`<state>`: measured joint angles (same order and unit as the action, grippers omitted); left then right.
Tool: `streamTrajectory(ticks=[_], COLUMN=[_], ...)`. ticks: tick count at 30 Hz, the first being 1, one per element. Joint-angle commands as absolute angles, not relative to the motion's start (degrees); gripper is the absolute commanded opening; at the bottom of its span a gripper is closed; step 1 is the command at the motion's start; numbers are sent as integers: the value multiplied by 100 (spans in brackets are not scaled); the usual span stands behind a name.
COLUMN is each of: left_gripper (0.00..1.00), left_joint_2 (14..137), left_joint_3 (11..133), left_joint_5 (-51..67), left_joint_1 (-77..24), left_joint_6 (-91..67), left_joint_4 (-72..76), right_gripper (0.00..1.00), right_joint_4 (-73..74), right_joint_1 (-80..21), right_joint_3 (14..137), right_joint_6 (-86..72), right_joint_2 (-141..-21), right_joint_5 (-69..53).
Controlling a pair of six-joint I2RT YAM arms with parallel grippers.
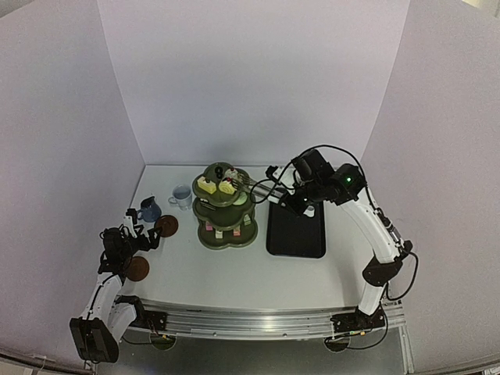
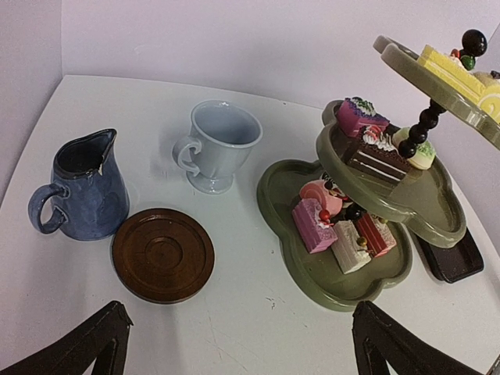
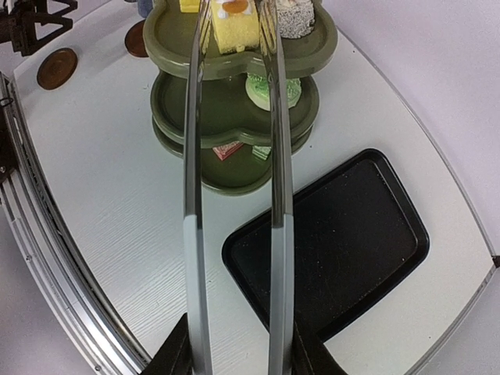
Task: Serve the afternoon tea
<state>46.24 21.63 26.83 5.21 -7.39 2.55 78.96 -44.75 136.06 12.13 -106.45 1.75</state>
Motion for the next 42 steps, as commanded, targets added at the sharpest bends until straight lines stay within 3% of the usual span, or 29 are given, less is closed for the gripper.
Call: streamTrajectory(ticks=[1,7,11,16,28,42], left_gripper=[100,100,100,100,100,100], left_joint_2=[4601,4599,4597,4596,4483,4477], left_joint_3=[2149,2143,2129,2113,2199,2212], left_joint_5=[2716,2711,2706,2649,2482,2440], left_joint_1=[551,552,546,547,552,552], left_joint_6=[-669,-682,-709,-850,-951,-827], left_joint_4=[457,470,520,629,446,290], right_gripper=[34,30,32,34,34,33], right_joint_4=[8677,8054,7459,7322,4930,3522], right_joint_1=[-4500,-4487,-4358,-3739,-3349,-3349], right_joint_3=[13818,13606,13267,12103,7967,6286], right_joint_6=[1070,639,-74,-1547,-3205,-3549], right_joint_2=[-10580,-10198,-9900,-9658,-9254,-9917], right_joint_5=[308,1110,2071,2979,2139,1438])
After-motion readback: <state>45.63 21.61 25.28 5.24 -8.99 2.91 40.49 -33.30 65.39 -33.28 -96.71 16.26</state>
